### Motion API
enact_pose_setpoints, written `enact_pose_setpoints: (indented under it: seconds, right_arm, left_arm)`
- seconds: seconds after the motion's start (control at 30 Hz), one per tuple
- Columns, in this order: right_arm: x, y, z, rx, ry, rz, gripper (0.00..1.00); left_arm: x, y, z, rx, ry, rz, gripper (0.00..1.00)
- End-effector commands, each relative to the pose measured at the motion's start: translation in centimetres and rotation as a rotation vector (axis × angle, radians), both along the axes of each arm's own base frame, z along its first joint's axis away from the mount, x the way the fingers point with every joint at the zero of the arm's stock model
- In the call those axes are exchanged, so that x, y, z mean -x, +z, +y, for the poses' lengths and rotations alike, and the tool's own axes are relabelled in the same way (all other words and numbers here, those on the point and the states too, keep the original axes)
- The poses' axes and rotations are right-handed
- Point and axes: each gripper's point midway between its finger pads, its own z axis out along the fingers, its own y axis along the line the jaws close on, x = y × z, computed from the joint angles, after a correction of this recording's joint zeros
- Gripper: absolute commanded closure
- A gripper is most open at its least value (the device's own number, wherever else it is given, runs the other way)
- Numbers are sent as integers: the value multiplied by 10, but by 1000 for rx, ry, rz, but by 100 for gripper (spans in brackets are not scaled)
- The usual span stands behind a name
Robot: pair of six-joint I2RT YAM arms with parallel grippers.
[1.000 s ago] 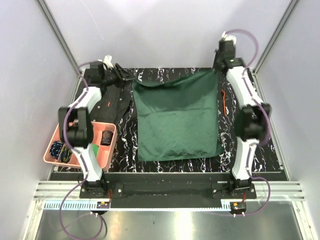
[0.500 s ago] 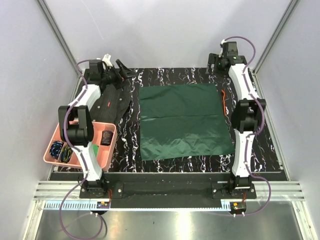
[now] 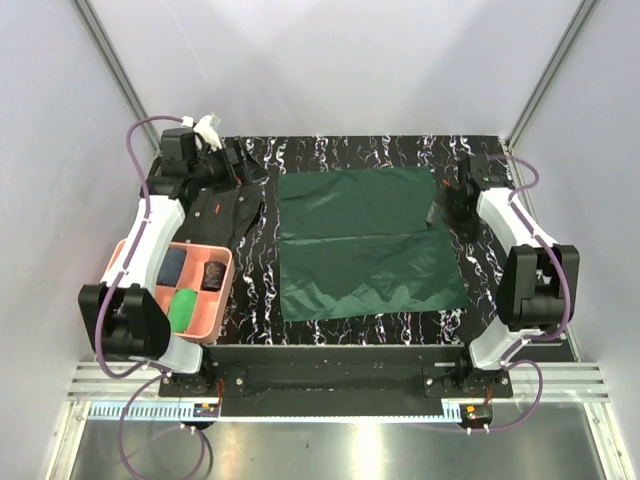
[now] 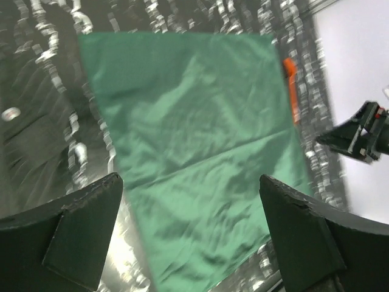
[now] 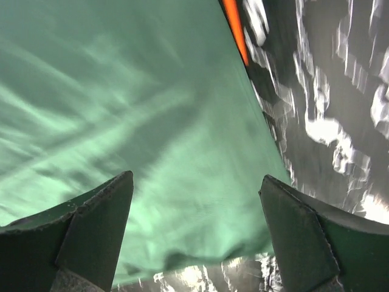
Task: Fold the napkin, place the utensils inside, and roll it up
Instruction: Fold the napkin
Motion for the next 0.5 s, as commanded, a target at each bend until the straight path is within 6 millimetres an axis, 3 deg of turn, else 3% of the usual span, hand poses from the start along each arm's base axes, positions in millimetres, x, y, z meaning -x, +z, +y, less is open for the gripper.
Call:
enact_pose_setpoints:
  seconds: [0.0, 0.03, 0.07, 0.27, 0.47]
  right_arm:
    - [42, -25, -12, -136, -201, 78, 8]
    - [57, -36, -14, -148, -234, 116, 8]
    - [63, -35, -24, -157, -280, 113, 9]
    - [103, -53, -25, -202, -422, 188, 20]
    - [151, -74, -44, -72, -465, 401, 26]
  left_arm:
    - [28, -17, 26, -201, 0, 1, 2]
    - [32, -20, 29, -223, -3, 8, 2]
    - [36, -23, 32, -254, -11, 0, 2]
    - [40, -36, 39, -298, -4, 16, 2]
    - [46, -40, 39, -289, -6, 24, 2]
